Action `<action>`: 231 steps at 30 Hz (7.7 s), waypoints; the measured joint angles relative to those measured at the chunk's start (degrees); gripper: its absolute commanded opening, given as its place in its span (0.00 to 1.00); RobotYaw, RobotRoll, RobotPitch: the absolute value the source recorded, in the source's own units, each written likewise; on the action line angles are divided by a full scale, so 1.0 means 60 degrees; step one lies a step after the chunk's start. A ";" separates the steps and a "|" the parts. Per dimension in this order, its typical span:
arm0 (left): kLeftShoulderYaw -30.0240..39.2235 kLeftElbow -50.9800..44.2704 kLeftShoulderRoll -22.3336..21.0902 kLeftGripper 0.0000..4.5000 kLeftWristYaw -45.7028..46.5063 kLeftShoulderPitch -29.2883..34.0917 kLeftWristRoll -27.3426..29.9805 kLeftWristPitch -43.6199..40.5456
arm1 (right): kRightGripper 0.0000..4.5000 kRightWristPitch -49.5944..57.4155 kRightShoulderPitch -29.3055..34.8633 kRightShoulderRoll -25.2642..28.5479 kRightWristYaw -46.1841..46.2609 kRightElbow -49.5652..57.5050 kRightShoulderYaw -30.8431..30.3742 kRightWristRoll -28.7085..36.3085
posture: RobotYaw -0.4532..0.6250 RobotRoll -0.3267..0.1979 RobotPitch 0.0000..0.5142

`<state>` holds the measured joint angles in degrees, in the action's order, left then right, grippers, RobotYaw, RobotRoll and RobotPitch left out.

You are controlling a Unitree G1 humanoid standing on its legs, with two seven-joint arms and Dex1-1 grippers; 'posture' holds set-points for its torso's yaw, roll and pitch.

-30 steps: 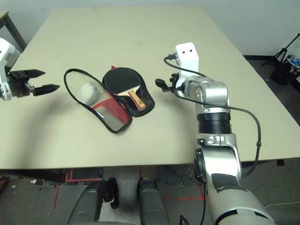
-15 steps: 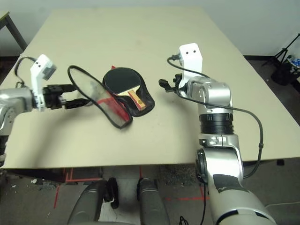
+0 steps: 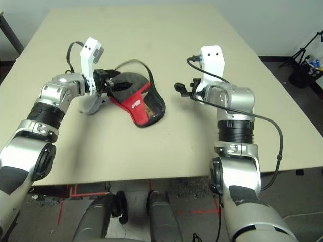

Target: Store the ping-pong paddle in its case and zip it.

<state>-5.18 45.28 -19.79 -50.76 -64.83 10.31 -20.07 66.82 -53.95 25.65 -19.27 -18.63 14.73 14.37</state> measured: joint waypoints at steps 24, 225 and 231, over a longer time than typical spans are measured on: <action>0.0307 -0.5510 -0.1872 1.00 0.0015 0.2791 0.0511 -0.2994 | 1.00 0.3385 0.0782 -0.1393 -0.0417 0.0404 0.0719 0.1619 | 0.47 0.62 0.31; -0.0533 0.5228 0.2210 0.11 0.5587 -0.1331 -0.3669 0.4578 | 1.00 -0.0552 0.1607 0.0213 -0.3599 0.4904 -0.7047 -0.0141 | 0.21 0.62 0.53; -0.0367 0.5240 0.2639 0.11 0.5375 -0.1335 -0.3692 0.4715 | 1.00 -0.0235 0.1702 0.0146 -0.3482 0.5068 -0.6781 -0.0144 | 0.22 0.62 0.52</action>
<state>-7.38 76.71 -3.95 -18.51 -72.83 -11.85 8.22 65.41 -43.74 26.53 -40.17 11.78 -25.95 13.50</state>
